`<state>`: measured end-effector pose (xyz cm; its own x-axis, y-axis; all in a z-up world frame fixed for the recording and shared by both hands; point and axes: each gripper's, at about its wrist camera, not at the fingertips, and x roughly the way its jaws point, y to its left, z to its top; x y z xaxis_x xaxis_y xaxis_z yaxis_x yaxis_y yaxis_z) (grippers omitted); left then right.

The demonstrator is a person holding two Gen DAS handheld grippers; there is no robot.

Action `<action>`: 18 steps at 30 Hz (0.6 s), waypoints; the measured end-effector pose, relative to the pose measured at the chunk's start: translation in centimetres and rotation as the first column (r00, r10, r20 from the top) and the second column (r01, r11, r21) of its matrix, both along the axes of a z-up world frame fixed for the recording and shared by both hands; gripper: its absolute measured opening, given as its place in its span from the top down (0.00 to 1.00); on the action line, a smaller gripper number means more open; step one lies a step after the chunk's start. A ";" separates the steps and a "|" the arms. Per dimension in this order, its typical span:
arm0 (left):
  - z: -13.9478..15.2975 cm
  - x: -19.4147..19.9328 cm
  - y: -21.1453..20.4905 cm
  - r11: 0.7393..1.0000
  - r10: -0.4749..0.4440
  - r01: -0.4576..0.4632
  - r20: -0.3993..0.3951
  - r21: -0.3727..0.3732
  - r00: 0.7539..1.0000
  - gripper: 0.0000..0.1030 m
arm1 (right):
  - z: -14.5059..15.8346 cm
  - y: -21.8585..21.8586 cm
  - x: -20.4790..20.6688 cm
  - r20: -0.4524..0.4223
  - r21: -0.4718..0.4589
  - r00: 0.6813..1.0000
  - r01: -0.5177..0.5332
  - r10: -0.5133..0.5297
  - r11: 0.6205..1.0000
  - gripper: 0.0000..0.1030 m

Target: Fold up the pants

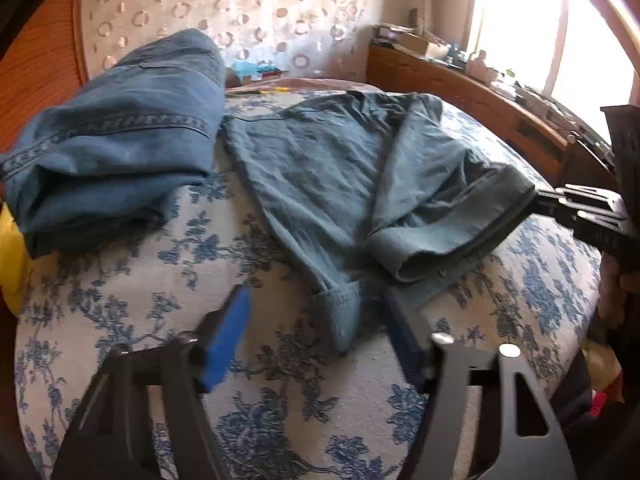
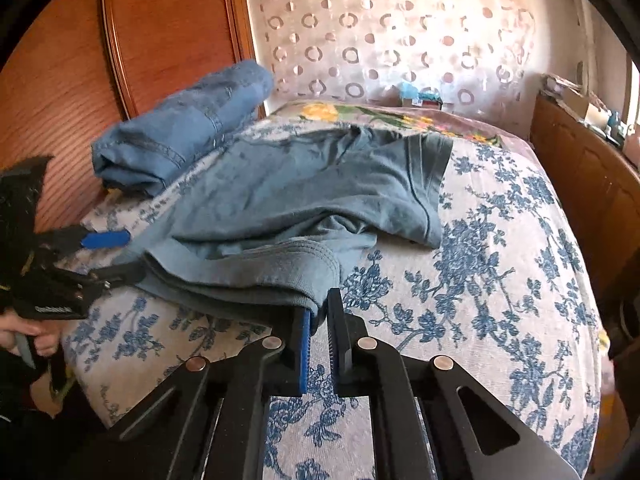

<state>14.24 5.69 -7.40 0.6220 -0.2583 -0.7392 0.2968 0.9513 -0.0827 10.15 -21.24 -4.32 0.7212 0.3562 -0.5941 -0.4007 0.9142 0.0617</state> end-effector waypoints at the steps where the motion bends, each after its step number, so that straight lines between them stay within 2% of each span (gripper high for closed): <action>1: -0.1 0.0 0.0 1.000 -0.003 0.003 -0.005 -0.003 1.000 0.48 | 0.0 -0.3 -0.1 -0.001 0.003 1.000 0.001 -0.001 1.000 0.93; 10: 0.6 -1.1 -0.3 0.997 -0.051 0.052 0.009 -0.058 0.999 0.88 | -0.4 -0.9 -0.6 -0.001 -0.004 1.000 -0.008 0.008 1.000 0.93; 15: 1.8 -2.4 0.0 0.994 -0.064 0.066 0.023 -0.088 0.998 0.90 | 0.7 -1.1 -1.9 0.016 0.011 1.000 -0.013 0.013 1.000 0.93; 18: 2.0 -3.3 0.2 0.994 -0.070 0.071 0.017 -0.080 0.997 0.90 | 0.9 -1.3 -3.0 -0.003 0.040 0.999 -0.031 0.032 0.999 0.93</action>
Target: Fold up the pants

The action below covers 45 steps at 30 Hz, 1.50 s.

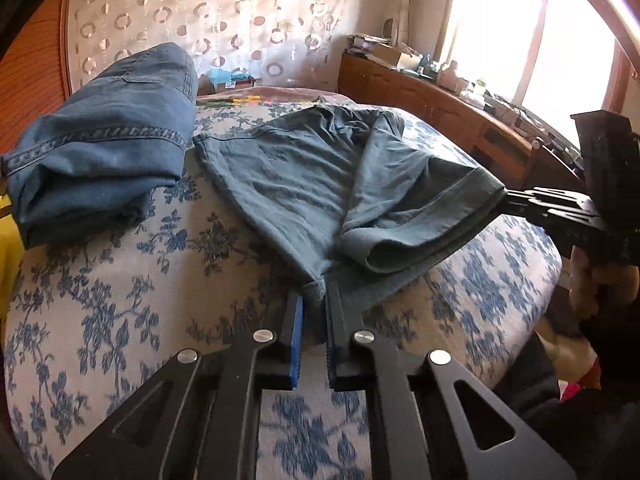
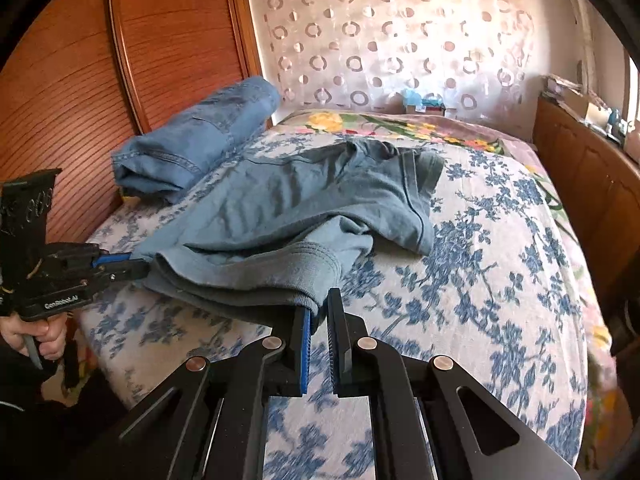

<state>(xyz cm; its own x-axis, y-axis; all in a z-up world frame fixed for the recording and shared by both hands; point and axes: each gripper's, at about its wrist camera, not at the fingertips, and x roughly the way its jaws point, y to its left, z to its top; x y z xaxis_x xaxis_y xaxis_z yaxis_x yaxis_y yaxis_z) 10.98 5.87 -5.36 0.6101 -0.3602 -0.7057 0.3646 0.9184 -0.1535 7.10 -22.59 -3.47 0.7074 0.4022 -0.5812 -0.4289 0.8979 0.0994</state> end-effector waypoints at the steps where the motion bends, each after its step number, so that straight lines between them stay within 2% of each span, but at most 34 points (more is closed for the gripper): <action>1: 0.0 -0.1 0.2 1.000 0.002 -0.002 -0.004 0.003 1.000 0.90 | -0.1 0.0 -0.4 -0.006 0.004 1.000 -0.008 0.008 1.000 0.93; 10: -0.6 -1.0 0.2 1.000 0.012 -0.011 -0.027 0.025 1.000 0.89 | -1.4 0.1 -1.8 -0.044 -0.005 0.999 -0.019 0.019 1.000 0.93; 14: -0.4 -0.4 0.1 1.000 0.010 -0.009 -0.026 0.023 1.000 0.84 | -1.6 -0.2 -1.6 -0.056 0.008 0.998 -0.014 0.014 1.000 0.93; 18: 0.0 -0.4 0.1 0.999 0.023 -0.022 -0.006 0.041 1.000 0.71 | -1.2 -0.1 -2.5 -0.052 0.008 0.999 -0.008 0.008 1.000 0.93; 21: 0.2 -0.4 0.4 0.999 0.030 -0.030 0.002 0.030 1.000 0.55 | -1.2 -0.3 -2.9 -0.051 0.010 0.999 -0.004 0.004 1.000 0.91; 23: 0.3 -0.2 0.4 0.999 0.033 -0.033 0.004 0.030 0.999 0.49 | -1.0 -0.5 -3.3 -0.045 0.006 0.999 0.002 -0.002 1.000 0.90; 25: 0.4 0.0 0.4 0.999 0.043 -0.043 0.011 0.033 0.999 0.27 | -0.8 -0.9 -3.7 -0.037 0.002 0.999 0.007 -0.007 1.000 0.90; 26: 0.5 0.1 0.3 0.999 0.041 -0.041 0.014 0.029 0.999 0.25 | -0.6 -1.0 -3.9 -0.032 -0.001 0.999 0.013 -0.013 1.000 0.90; 28: 0.6 0.4 -0.2 0.999 0.029 -0.030 0.022 0.030 0.999 0.25 | -0.2 -1.5 -4.3 -0.022 -0.004 1.000 0.020 -0.020 1.000 0.89; 32: 1.0 0.9 -1.2 0.998 0.024 -0.027 0.047 0.054 0.999 0.25 | 0.4 -2.4 -4.2 0.003 -0.014 0.999 0.047 -0.047 0.999 0.79; 38: 0.8 2.0 -2.8 0.998 -0.006 0.003 0.041 0.068 0.999 0.25 | 0.5 -3.1 -1.8 0.024 -0.050 0.996 0.087 -0.086 0.995 0.64; 45: -0.2 2.5 -3.8 0.996 -0.040 0.039 0.012 0.077 0.999 0.29 | -0.9 -2.2 3.0 -0.010 -0.136 0.996 0.089 -0.091 0.987 0.63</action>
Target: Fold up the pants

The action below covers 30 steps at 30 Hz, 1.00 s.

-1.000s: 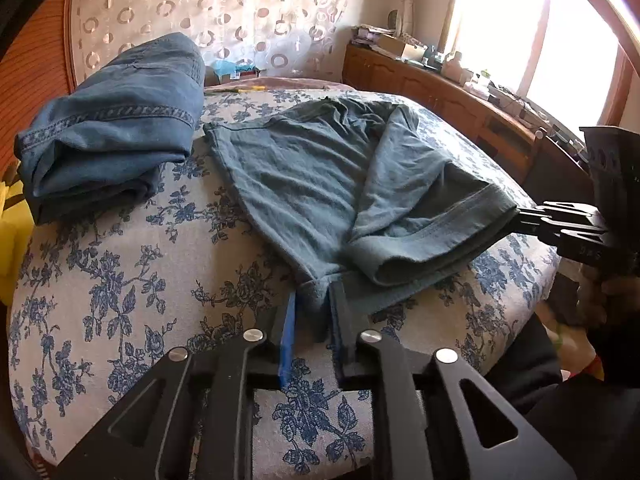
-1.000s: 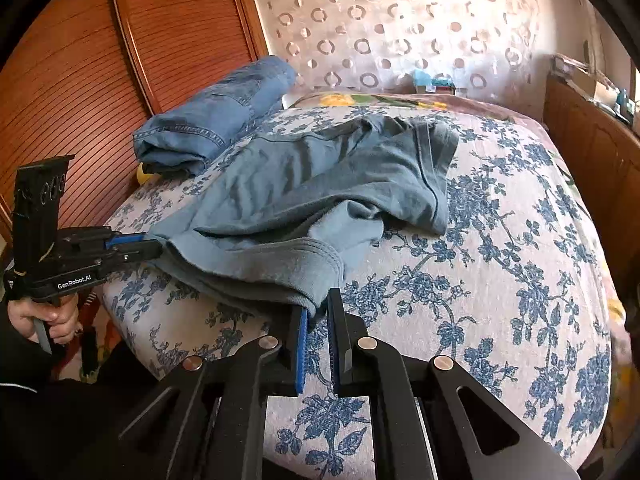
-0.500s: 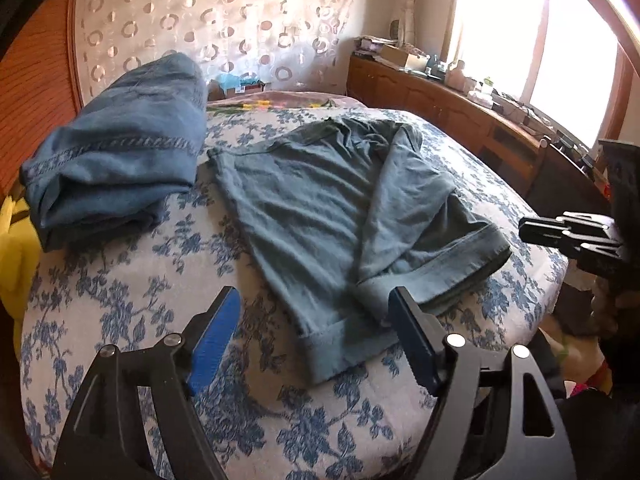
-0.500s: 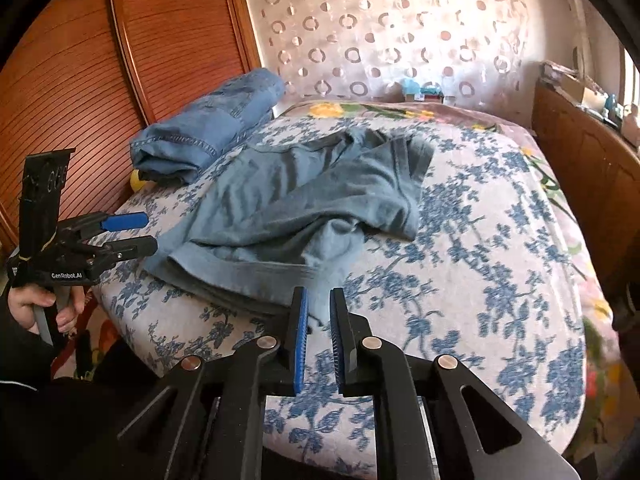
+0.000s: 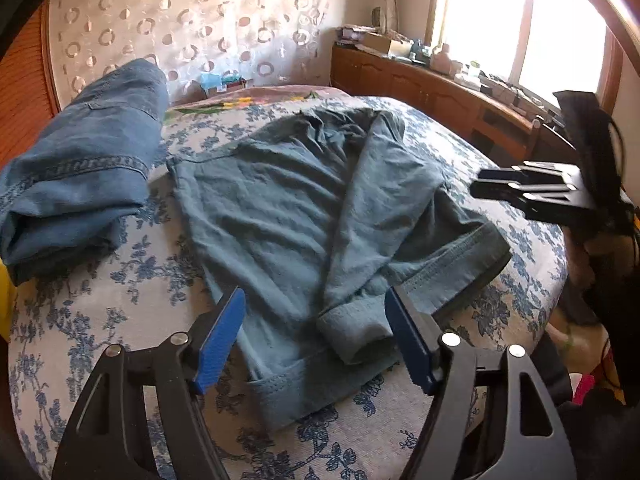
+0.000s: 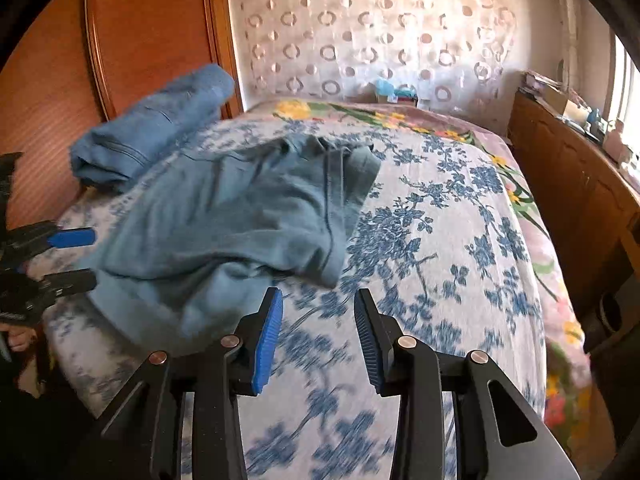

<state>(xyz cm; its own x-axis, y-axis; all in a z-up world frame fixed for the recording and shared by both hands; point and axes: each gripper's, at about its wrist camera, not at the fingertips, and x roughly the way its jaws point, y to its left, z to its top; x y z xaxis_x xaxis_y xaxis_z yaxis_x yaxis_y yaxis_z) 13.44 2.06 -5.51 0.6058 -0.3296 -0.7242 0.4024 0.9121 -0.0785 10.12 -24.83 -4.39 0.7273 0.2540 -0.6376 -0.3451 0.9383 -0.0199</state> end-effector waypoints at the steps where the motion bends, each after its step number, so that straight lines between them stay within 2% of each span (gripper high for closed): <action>1: -0.1 0.0 0.0 1.000 -0.001 0.001 -0.002 0.002 1.000 0.30 | -0.2 0.3 0.6 -0.005 -0.012 1.000 -0.008 0.008 1.000 0.63; 8: -1.1 -0.1 -0.2 0.999 0.014 -0.013 -0.012 0.033 1.000 0.39 | -0.6 2.0 2.7 -0.035 -0.065 0.998 -0.059 0.057 0.996 0.63; 14: -1.0 -0.8 -0.1 1.000 0.009 -0.009 -0.002 0.012 1.000 0.54 | -1.0 2.8 4.5 -0.050 -0.085 0.997 -0.068 0.064 0.994 0.64; 15: -1.0 -1.0 0.0 1.000 0.009 -0.009 0.001 0.009 1.000 0.57 | -0.9 2.9 4.6 -0.044 -0.088 0.997 -0.072 0.069 0.994 0.79; 16: -0.9 -1.2 0.0 1.000 0.007 -0.007 0.007 0.001 1.000 0.60 | -0.7 3.0 4.7 -0.041 -0.087 0.996 -0.080 0.077 0.993 0.87; 18: -0.6 -1.7 0.1 1.000 0.006 -0.006 0.020 -0.015 1.000 0.63 | -0.2 2.9 4.9 -0.029 -0.081 0.996 -0.087 0.085 0.993 0.92; 24: -0.9 -2.3 0.7 0.998 0.013 -0.012 0.006 -0.056 1.000 0.70 | 3.2 3.5 5.8 0.050 -0.060 0.992 -0.113 0.116 0.992 0.93; 30: -1.2 -2.1 1.0 0.996 0.011 -0.012 -0.009 -0.092 1.000 0.71 | 5.9 7.4 8.0 0.110 -0.080 0.977 -0.176 0.185 0.981 0.93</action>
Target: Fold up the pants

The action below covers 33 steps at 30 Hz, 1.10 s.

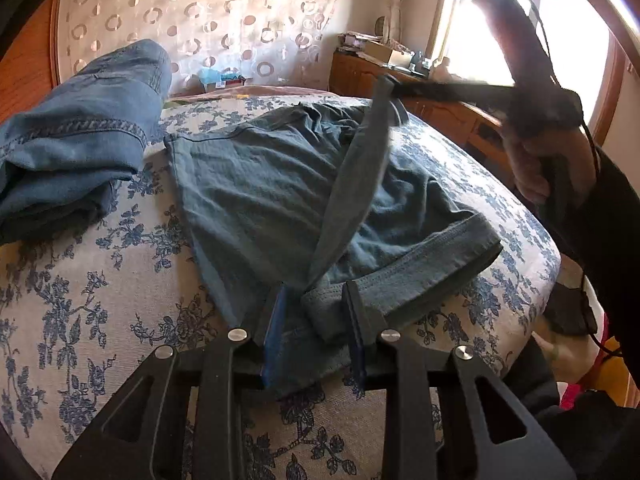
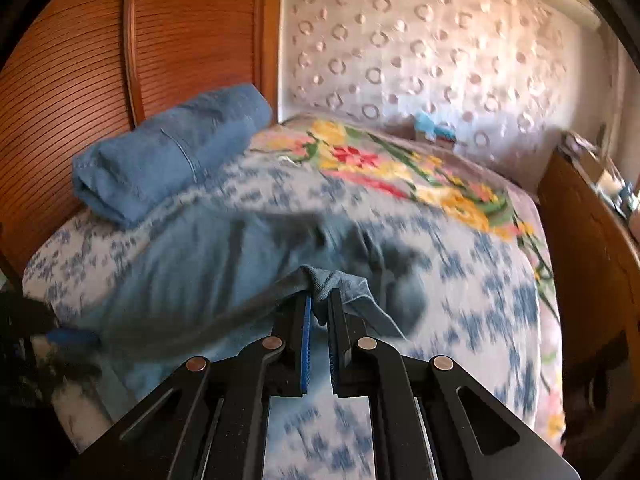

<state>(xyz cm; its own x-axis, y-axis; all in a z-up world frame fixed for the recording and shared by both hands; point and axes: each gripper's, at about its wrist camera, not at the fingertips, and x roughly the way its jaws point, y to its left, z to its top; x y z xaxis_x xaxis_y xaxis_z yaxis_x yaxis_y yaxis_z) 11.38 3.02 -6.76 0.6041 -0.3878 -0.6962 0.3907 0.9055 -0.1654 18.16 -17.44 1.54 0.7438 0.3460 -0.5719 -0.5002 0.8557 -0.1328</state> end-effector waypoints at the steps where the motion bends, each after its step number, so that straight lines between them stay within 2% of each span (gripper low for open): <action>1: 0.0 0.0 0.0 1.000 -0.004 0.004 0.001 -0.002 1.000 0.75 | 0.3 1.0 0.5 0.010 -0.004 1.000 -0.013 0.013 1.000 0.93; 6: 0.1 -0.3 0.0 1.000 -0.016 0.016 0.007 -0.025 1.000 0.89 | 0.7 4.9 3.3 0.023 -0.015 0.997 -0.069 0.069 0.998 0.93; 11: 1.2 -1.4 0.7 0.999 -0.007 0.008 0.030 -0.042 1.000 0.90 | 0.3 8.0 6.3 0.009 -0.029 0.991 -0.132 0.133 0.991 0.93; 16: 2.3 -2.2 1.9 0.998 0.031 -0.029 0.045 -0.048 0.999 0.90 | 0.4 9.5 8.6 -0.036 0.023 0.983 -0.182 0.183 0.983 0.93; 17: 2.3 -2.2 2.0 0.998 0.037 -0.035 0.039 -0.044 0.999 0.90 | 0.3 9.4 9.1 -0.047 0.027 0.984 -0.172 0.173 0.985 0.92; 19: 2.1 -2.1 2.4 0.998 0.046 -0.044 0.030 -0.038 0.999 0.90 | 0.0 8.9 9.7 -0.076 0.041 0.984 -0.156 0.159 0.987 0.83; 21: 1.8 -2.2 2.5 0.998 0.054 -0.054 0.019 -0.031 0.998 0.90 | -0.4 7.9 10.1 -0.087 0.050 0.987 -0.132 0.136 0.990 0.65; 23: 1.4 -2.0 2.5 0.998 0.057 -0.057 0.012 -0.028 0.998 0.90 | -0.4 6.6 10.3 -0.085 0.064 0.990 -0.111 0.117 0.992 0.59; 29: 0.9 -2.0 2.4 0.998 0.060 -0.060 -0.002 -0.016 0.998 0.90 | -1.1 2.4 9.3 -0.091 0.093 0.996 -0.013 0.021 0.996 0.59; 33: 1.4 -2.2 2.4 0.998 0.064 -0.064 0.026 -0.019 0.998 0.90 | -2.0 0.4 7.2 -0.098 0.106 0.995 0.025 -0.014 0.994 0.59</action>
<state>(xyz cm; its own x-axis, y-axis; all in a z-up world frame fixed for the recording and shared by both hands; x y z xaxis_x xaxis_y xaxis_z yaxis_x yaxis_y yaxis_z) 9.16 5.38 -5.37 0.6463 -0.3601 -0.6728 0.3367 0.9258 -0.1721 25.32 -17.08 -0.46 0.6936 0.3951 -0.6023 -0.4893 0.8721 0.0087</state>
